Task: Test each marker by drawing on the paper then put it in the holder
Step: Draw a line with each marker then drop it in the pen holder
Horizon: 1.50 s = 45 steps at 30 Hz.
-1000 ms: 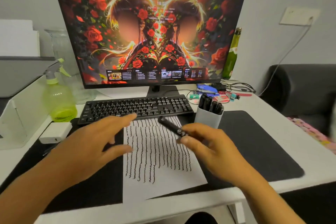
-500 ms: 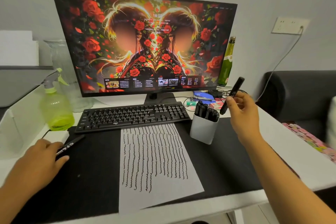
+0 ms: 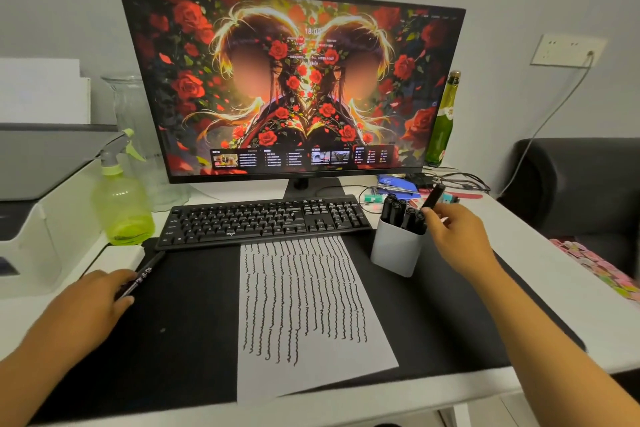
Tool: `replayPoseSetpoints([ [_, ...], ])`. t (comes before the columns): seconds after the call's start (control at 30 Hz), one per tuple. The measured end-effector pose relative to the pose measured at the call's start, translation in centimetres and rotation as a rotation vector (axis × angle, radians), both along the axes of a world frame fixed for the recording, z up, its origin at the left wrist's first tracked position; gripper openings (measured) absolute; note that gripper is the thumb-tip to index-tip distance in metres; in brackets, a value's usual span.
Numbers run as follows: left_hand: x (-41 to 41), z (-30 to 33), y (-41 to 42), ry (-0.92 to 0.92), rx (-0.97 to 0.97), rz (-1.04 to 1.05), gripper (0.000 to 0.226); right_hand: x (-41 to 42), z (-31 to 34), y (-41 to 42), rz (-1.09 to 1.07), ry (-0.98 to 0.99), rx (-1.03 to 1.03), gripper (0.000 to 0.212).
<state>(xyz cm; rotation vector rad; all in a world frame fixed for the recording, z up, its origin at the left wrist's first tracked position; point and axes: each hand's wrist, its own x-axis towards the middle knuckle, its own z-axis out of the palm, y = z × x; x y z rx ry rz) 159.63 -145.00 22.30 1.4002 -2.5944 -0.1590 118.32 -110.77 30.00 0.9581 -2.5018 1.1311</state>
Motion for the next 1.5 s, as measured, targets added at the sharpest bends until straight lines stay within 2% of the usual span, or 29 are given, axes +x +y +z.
replayPoseSetpoints([
  [0.1,-0.4,0.6,0.9,0.012,0.054,-0.005,0.045,-0.6,1.2,0.4,0.131,0.045,0.226,0.026],
  [0.2,-0.9,1.2,2.1,0.091,0.07,-0.005,0.043,-1.1,1.6,0.7,0.172,0.047,0.465,0.021],
  [0.27,-1.2,1.5,2.9,0.16,0.08,-0.008,0.041,-1.1,1.7,0.7,0.147,0.062,0.509,0.028],
  [0.37,-1.4,2.5,4.3,0.299,0.185,-0.027,0.035,-0.5,1.9,0.8,0.082,0.047,0.333,0.032],
  [0.5,-2.5,4.4,7.6,0.617,0.501,-0.062,0.029,3.8,1.1,1.1,-0.119,0.111,-0.243,0.021],
  [0.57,-3.4,4.9,9.6,0.74,0.696,-0.089,0.032,8.0,0.0,0.6,-0.051,0.022,-0.398,0.022],
  [0.67,-5.0,5.2,12.5,0.949,1.006,-0.135,0.032,14.1,-2.4,-1.3,0.221,-0.218,-0.325,0.024],
  [0.73,-6.1,5.2,14.1,1.004,1.112,-0.162,0.027,17.6,-3.8,-2.7,0.428,-0.4,-0.189,0.023],
  [0.8,-7.0,4.9,15.5,1.015,1.137,-0.181,0.021,20.6,-4.8,-3.9,0.582,-0.557,-0.075,0.025],
  [0.87,-7.6,4.5,16.6,0.996,1.113,-0.214,0.016,22.5,-5.4,-4.7,0.666,-0.613,-0.065,0.027],
  [0.93,-7.8,4.0,17.1,0.96,1.063,-0.237,0.017,23.3,-5.6,-5.0,0.687,-0.623,-0.156,0.022],
  [1.1,-6.5,4.5,15.5,1.006,0.965,-0.226,0.016,21.5,-5.1,-3.9,0.671,-0.538,-0.192,0.02],
  [1.2,-5.3,5.1,13.9,0.801,0.741,-0.366,0.017,20.1,-4.8,-3.2,0.756,-0.608,-0.208,0.022],
  [1.3,-4.9,5.7,14.0,0.583,0.627,-0.584,0.015,20.1,-4.8,-3.7,0.777,-0.852,-0.416,0.012],
  [1.4,-5.3,6.2,15.3,0.461,0.41,-0.729,0.031,20.9,-4.9,-4.4,0.845,-0.946,-0.533,0.024],
  [1.5,-5.8,5.9,16.0,0.28,0.076,-0.757,0.051,20.8,-5.3,-4.9,0.904,-0.963,-0.56,0.032],
])
